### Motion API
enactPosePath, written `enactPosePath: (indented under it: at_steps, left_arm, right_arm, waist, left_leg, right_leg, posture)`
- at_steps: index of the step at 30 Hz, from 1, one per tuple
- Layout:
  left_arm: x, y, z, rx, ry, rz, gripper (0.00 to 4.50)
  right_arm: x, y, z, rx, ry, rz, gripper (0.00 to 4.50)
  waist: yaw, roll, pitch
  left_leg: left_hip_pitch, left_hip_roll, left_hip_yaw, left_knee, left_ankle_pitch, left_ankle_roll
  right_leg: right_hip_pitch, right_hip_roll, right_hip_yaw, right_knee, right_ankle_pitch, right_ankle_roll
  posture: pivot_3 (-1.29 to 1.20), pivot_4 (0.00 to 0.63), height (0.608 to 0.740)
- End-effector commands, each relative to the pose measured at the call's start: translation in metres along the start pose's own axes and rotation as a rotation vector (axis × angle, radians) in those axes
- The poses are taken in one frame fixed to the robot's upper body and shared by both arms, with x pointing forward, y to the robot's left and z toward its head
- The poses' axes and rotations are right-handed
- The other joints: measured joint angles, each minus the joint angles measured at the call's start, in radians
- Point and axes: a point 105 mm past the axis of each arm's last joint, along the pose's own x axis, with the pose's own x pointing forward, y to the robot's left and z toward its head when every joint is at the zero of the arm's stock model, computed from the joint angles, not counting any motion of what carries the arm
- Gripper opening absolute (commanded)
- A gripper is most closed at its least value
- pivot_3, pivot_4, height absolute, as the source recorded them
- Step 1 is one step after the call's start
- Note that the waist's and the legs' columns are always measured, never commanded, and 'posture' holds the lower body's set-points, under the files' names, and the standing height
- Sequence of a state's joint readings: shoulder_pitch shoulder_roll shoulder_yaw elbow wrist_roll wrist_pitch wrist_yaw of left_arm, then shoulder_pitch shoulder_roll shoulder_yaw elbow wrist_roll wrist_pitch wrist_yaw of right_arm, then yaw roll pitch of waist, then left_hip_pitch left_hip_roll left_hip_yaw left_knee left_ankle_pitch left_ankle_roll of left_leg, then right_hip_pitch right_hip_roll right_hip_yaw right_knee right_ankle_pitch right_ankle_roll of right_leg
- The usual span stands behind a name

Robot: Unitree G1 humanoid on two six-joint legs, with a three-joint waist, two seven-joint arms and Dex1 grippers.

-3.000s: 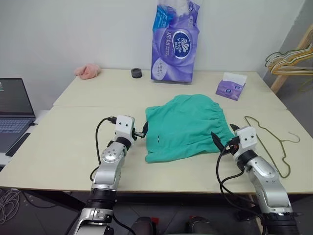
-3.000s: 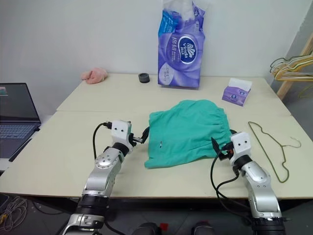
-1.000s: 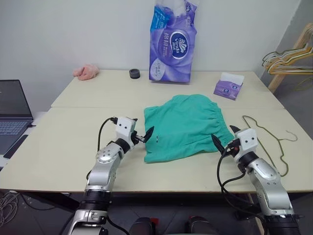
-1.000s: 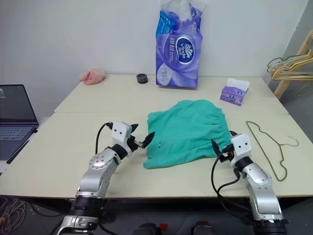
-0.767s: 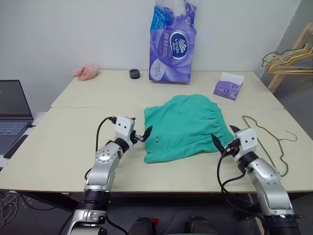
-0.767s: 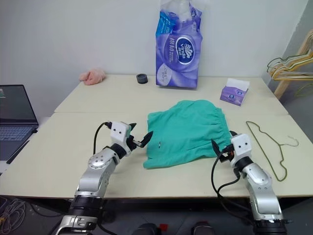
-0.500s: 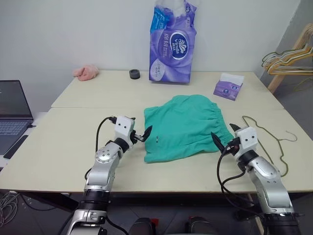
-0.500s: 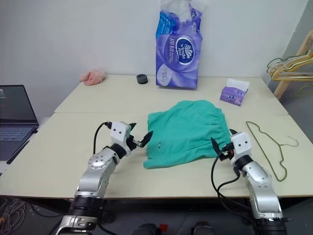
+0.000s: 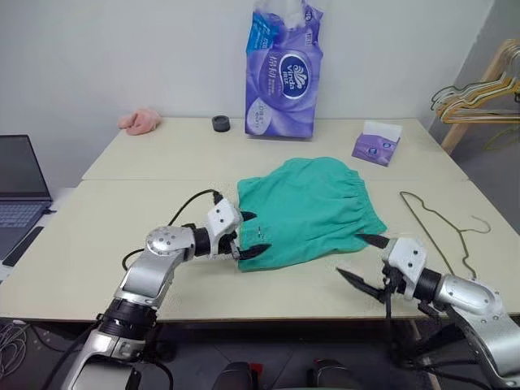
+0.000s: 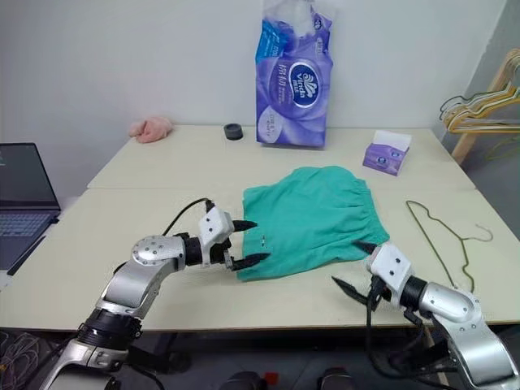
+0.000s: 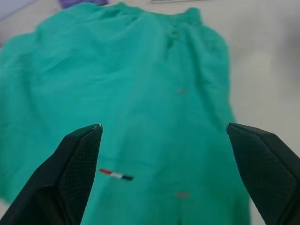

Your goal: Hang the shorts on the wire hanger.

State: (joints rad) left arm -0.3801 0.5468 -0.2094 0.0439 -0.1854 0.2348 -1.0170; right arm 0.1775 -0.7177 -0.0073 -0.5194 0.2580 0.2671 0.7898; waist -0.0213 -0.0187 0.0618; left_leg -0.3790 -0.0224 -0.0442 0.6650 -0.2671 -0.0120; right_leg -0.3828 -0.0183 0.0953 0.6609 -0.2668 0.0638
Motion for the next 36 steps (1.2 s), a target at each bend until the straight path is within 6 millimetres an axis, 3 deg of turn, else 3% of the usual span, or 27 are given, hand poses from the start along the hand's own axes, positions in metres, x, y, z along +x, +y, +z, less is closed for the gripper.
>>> enactPosePath:
  at_steps: [1,14,17,29,36]
  left_arm:
    - [0.012,0.000,0.007,0.090,0.016,-0.044,4.50]
    - [0.013,-0.014,-0.024,0.088,0.162,-0.162,4.50]
    - [0.011,-0.011,-0.031,0.092,0.190,-0.135,3.89]
    - [0.011,0.000,-0.028,0.083,0.157,-0.046,0.15]
    - [0.008,0.000,-0.011,0.045,0.081,-0.054,0.01]
  right_arm:
    - [-0.004,0.013,0.010,-0.047,0.008,0.064,4.46]
    - [-0.001,0.011,0.012,-0.044,-0.010,0.011,4.46]
    - [0.001,0.010,0.014,-0.053,-0.018,0.016,4.50]
    - [0.006,0.003,0.019,-0.080,-0.041,0.006,4.50]
    - [0.006,-0.018,0.004,-0.183,0.042,-0.091,4.50]
  waist:
    - [-0.011,0.000,0.000]
    - [-0.047,-0.001,0.001]
    - [-0.046,-0.001,0.001]
    - [-0.037,-0.001,0.001]
    - [-0.036,-0.001,0.001]
  left_leg:
    - [0.000,0.000,0.000,0.000,0.000,0.000]
    - [-0.001,0.001,-0.001,-0.001,0.000,0.000]
    - [-0.001,0.001,-0.001,-0.001,0.000,0.000]
    - [-0.001,0.000,-0.002,-0.001,0.000,0.000]
    - [-0.001,0.000,-0.001,0.000,0.000,0.000]
  right_leg:
    - [0.000,0.000,0.000,0.000,0.000,0.000]
    - [-0.001,0.000,0.000,0.000,-0.001,0.002]
    - [-0.001,0.000,0.000,0.000,-0.001,0.002]
    - [0.000,0.000,0.000,0.000,-0.001,0.002]
    - [-0.001,0.000,0.000,0.000,-0.001,0.002]
  posture:
    - [-0.11,0.031,0.740]
    - [-0.12,0.035,0.740]
    - [-0.11,0.034,0.740]
    - [-0.09,0.028,0.740]
    - [-0.09,0.030,0.740]
